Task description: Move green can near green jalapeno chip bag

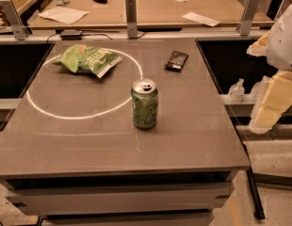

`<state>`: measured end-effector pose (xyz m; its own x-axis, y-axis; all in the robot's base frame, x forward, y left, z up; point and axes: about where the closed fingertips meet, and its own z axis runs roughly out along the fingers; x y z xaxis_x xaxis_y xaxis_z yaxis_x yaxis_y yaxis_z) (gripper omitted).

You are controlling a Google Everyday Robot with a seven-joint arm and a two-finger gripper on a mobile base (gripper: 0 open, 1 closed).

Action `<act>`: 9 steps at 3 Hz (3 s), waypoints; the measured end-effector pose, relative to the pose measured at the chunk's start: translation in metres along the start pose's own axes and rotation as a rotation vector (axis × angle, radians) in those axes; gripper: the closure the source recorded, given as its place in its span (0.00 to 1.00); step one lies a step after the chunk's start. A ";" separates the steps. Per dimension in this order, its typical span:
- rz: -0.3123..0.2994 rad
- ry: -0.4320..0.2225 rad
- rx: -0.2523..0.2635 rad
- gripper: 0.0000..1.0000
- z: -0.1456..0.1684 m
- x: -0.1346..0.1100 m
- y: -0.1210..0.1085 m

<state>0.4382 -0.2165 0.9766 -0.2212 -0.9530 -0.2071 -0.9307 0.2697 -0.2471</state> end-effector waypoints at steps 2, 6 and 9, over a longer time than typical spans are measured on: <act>-0.003 -0.069 -0.011 0.00 0.000 0.000 0.001; 0.079 -0.894 -0.011 0.00 0.013 0.006 0.005; 0.115 -0.951 -0.055 0.00 0.012 -0.023 0.020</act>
Offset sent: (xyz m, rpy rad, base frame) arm -0.0053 -0.0019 -0.0035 0.2308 -0.0080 0.0800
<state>0.4283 -0.1877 0.9647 -0.0054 -0.4037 -0.9149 -0.9358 0.3246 -0.1377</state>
